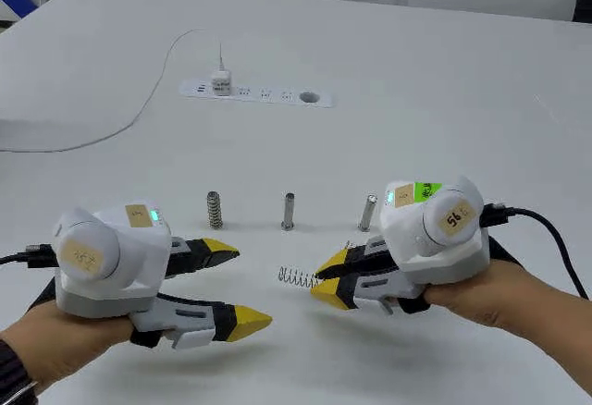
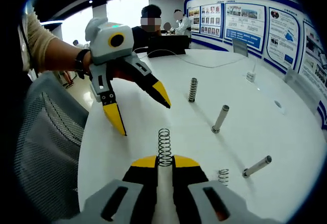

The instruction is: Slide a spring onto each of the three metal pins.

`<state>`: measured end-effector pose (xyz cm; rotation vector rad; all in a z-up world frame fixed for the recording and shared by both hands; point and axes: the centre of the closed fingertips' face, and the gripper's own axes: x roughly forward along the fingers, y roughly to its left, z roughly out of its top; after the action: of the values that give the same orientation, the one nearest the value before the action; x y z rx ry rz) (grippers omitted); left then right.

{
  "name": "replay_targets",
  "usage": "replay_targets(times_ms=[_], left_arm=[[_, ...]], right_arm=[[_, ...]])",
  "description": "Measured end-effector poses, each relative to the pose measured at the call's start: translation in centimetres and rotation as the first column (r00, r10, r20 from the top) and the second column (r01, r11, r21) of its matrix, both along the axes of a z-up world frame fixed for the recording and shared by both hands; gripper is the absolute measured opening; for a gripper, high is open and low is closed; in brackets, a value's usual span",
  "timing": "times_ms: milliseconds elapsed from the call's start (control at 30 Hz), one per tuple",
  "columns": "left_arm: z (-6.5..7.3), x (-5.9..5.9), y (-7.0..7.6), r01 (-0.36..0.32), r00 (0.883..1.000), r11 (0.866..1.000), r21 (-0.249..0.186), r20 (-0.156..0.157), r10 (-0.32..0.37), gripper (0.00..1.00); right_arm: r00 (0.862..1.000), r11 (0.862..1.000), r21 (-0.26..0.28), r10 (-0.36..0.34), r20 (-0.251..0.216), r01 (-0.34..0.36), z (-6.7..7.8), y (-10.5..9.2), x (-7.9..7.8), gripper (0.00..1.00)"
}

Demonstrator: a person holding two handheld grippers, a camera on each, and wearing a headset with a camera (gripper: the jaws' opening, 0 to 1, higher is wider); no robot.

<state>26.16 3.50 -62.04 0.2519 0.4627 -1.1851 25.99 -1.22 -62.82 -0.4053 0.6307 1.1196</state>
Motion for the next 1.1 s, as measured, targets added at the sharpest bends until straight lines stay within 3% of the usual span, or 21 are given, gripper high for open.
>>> replay_targets(times_ms=[567, 1100], left_arm=[[-0.2, -1.4, -2.3, 0.138, 0.99, 0.99, 0.035, 0.028, -0.139, 0.29], [-0.3, -2.0, -2.9, 0.182, 0.981, 0.982, 0.051, 0.052, -0.185, 0.14]], right_arm=[[0.993, 0.992, -0.039, 0.119, -0.018, -0.12, 0.5, 1.1, -2.0, 0.11], [0.987, 0.986, -0.056, 0.156, -0.034, -0.158, 1.2, 1.2, -2.5, 0.11]])
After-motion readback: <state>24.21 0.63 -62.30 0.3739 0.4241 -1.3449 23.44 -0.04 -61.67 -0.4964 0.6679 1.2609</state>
